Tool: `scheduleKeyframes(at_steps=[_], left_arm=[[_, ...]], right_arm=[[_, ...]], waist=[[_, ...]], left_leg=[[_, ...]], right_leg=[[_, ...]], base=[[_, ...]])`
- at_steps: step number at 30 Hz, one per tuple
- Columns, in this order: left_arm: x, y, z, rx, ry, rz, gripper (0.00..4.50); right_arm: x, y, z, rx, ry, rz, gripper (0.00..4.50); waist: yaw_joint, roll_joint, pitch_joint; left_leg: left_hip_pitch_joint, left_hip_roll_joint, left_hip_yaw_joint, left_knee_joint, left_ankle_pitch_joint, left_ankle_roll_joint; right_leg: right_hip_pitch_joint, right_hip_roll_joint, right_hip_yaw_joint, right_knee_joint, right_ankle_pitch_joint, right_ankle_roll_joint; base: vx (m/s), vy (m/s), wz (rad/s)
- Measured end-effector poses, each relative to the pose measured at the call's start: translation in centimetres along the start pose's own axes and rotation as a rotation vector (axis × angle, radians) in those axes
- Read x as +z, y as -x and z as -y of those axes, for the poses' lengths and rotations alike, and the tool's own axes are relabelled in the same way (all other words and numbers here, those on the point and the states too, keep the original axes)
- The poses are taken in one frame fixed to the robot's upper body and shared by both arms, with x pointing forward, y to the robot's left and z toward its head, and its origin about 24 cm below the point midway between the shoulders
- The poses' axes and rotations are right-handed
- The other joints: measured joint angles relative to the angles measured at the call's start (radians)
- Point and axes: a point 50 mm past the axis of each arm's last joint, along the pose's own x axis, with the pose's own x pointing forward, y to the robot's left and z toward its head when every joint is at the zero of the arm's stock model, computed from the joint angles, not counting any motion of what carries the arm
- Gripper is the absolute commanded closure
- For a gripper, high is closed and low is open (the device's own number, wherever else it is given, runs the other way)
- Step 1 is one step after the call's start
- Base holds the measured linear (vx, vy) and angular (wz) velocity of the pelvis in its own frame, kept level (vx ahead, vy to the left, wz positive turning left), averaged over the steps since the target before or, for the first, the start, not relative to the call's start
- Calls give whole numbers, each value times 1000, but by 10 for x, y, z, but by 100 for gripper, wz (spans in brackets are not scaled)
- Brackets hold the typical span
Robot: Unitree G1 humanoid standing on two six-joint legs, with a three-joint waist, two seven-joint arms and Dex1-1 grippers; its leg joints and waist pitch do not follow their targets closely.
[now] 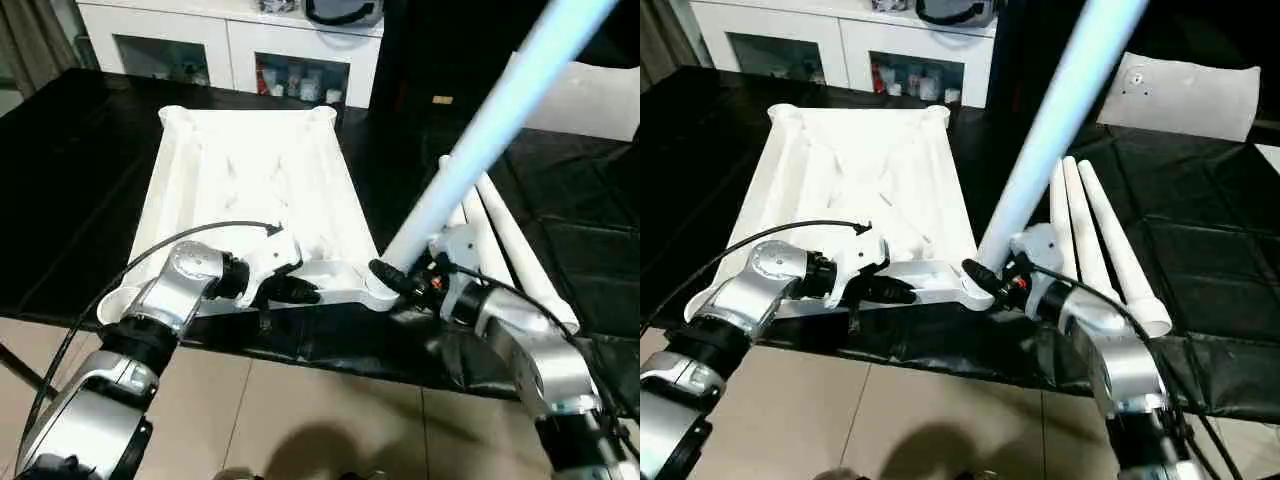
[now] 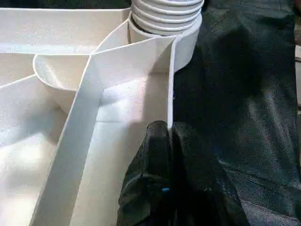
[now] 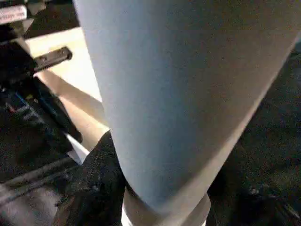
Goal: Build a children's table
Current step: Insert table leg to table base
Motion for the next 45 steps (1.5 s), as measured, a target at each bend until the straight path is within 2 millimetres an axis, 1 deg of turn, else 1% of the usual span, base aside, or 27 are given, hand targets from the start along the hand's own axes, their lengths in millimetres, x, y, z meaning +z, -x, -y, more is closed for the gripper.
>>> scheduleKeyframes(at_steps=[3, 7, 17, 20, 23, 26, 28, 32, 34, 36, 38, 39, 42, 43, 45], left_arm=[[-1, 1, 1, 4, -1, -2, 450], [-2, 3, 2, 3, -7, -6, 450], [0, 10, 3, -91, -42, -32, 450], [1, 12, 2, -112, -66, -53, 450], [1, 14, -1, -117, -72, -71, 450], [1, 16, -3, -119, -74, -80, 450], [1, 17, -5, -116, -73, -83, 450], [1, 19, -6, -106, -68, -84, 450], [-2, 22, -8, -61, -29, -74, 450], [-5, 25, -9, 0, 14, -57, 450], [-6, 26, -9, 26, 31, -49, 450], [-7, 27, -7, 63, 54, -36, 450], [-7, 28, -4, 125, 94, -14, 450], [-7, 27, -3, 137, 102, -13, 450], [-6, 25, 4, 207, 145, 4, 450]], right_arm=[[0, -2, 1, 27, 9, -13, 257], [1, -4, 4, 83, 18, -8, 257], [5, -6, 3, 279, 89, -31, 257], [6, -7, 3, 310, 95, -35, 257], [6, -9, 3, 315, 88, -35, 257], [5, -10, 3, 318, 84, -32, 257], [5, -11, 4, 318, 82, -28, 257], [5, -14, 3, 313, 65, -19, 257], [5, -21, 3, 269, 47, -3, 257], [4, -29, 3, 199, 20, 14, 257], [4, -32, 5, 157, 4, 24, 257], [5, -38, 5, 119, -18, 34, 257], [7, -47, 5, 47, -48, 53, 257], [8, -50, 5, 30, -53, 56, 257], [11, -64, 2, -35, -86, 65, 257]], waist=[[-5, -6, -4], [-15, -7, -4], [-19, -9, -3], [-18, -10, -2], [-19, -12, -1], [-19, -16, 3], [-19, -20, 6], [-22, -23, 7], [-28, -23, 8], [-40, -22, 9], [-47, -22, 11], [-54, -22, 13], [-69, -22, 15], [-72, -21, 15], [-81, -22, 15]], left_leg=[[0, 0, 0, -1, 0, 0], [0, 0, 0, -1, -1, 0], [0, 0, 0, -3, -1, 6], [0, 0, 0, -3, -1, 5], [3, 0, 0, -3, -1, 5], [13, 0, 0, -4, -2, 2], [14, 0, 0, -5, -2, 2], [14, 0, 0, -5, -2, 2], [14, 0, 0, -5, -2, 2], [14, 0, 0, -5, -1, 0], [14, 0, 1, -5, -1, 0], [13, 0, 1, -5, -1, 0], [13, 0, 2, -6, -1, 0], [11, 0, 2, -7, -1, 0], [12, 0, 4, -10, -1, 0]], right_leg=[[0, 0, 0, -1, 0, 0], [0, 0, 0, -1, 0, 0], [0, 0, 0, -2, -2, 2], [0, 0, 0, -2, -2, 2], [2, 0, 0, -2, -2, 2], [6, 0, 0, -2, -2, 2], [8, 0, 0, -2, -2, 2], [8, 0, 0, -2, -2, 2], [8, 0, 0, -2, -2, 2], [8, 0, 0, -2, -2, 2], [7, 0, 0, -3, -2, 2], [7, 0, 0, -3, -2, 2], [5, 0, 0, -3, -2, 1], [5, 0, 0, -3, -1, 1], [4, 0, 1, -2, -2, -1]], base=[[0, 0, 0], [0, 0, 0], [0, 0, 0], [0, 0, 0], [0, 0, 0], [0, 0, 0], [0, 0, 0], [0, 0, 0], [0, 0, 0], [0, 0, 0], [0, 0, 0], [0, 0, 0], [0, 0, 0], [0, 0, 0], [0, 0, 0]])
